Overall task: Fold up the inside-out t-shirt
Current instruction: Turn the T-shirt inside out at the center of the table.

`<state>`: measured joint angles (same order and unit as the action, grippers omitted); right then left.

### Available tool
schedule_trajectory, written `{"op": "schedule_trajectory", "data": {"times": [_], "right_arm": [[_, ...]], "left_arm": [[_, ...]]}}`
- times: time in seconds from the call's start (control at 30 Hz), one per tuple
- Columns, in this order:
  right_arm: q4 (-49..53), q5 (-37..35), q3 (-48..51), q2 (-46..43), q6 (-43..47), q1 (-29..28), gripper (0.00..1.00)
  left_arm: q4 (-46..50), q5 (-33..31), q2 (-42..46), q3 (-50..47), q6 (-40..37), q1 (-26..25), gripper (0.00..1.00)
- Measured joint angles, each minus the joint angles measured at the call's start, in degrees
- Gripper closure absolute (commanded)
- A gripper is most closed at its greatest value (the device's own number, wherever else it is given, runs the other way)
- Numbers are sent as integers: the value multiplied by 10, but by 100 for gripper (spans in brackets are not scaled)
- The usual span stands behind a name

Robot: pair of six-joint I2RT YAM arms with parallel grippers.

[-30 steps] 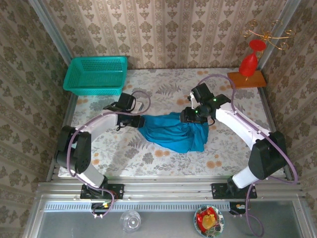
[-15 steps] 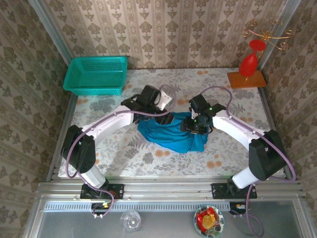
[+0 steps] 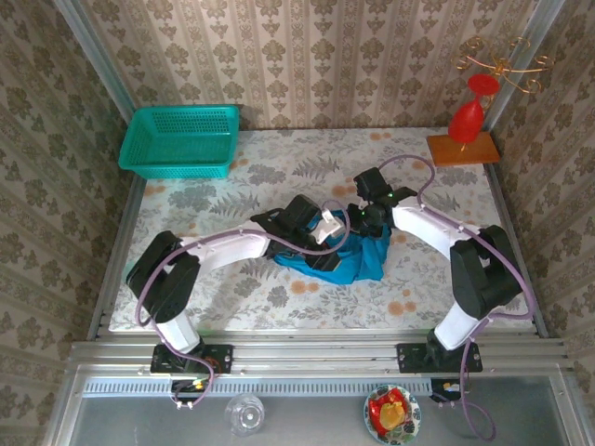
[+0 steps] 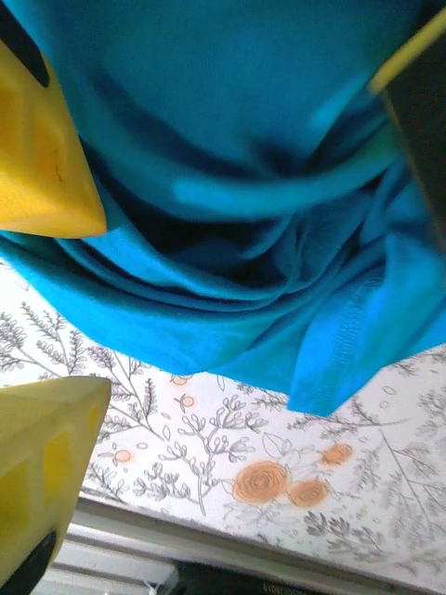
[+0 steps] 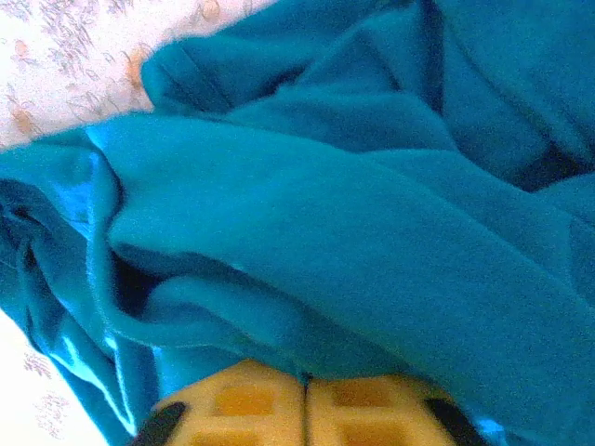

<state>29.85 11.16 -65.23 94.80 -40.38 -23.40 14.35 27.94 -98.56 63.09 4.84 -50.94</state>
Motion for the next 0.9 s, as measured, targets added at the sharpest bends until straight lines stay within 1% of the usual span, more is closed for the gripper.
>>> {"op": "schedule_trajectory", "data": {"times": [0.07,0.1,0.23,0.27,0.37,0.4,0.53,0.63,0.73,0.9], "right_arm": [[5,-13,-2,0,7,4,100],[5,-17,-2,0,7,7,100],[14,-30,-2,-9,8,17,100],[18,-35,-2,-14,8,18,100],[32,-46,-3,-33,9,25,100],[35,-45,-7,-43,10,29,100],[36,-43,-32,-94,14,49,100],[39,-43,-37,-119,18,72,100],[57,-43,-37,-133,23,90,100],[91,-49,-36,-185,30,113,100]], "left_arm": [[-16,-9,-16,3,-3,-4,58],[-21,-13,-21,5,-4,-6,60],[-45,-46,-33,13,-8,-12,87],[-50,-54,-34,13,-10,-13,91],[-60,-74,-30,13,-12,-16,99],[-59,-83,-29,9,-12,-16,100],[-37,-112,-17,-40,-14,-15,100],[-23,-122,13,-76,-15,-5,100],[-18,-128,67,-100,-16,19,100],[-9,-128,175,-131,-23,88,100]]}}
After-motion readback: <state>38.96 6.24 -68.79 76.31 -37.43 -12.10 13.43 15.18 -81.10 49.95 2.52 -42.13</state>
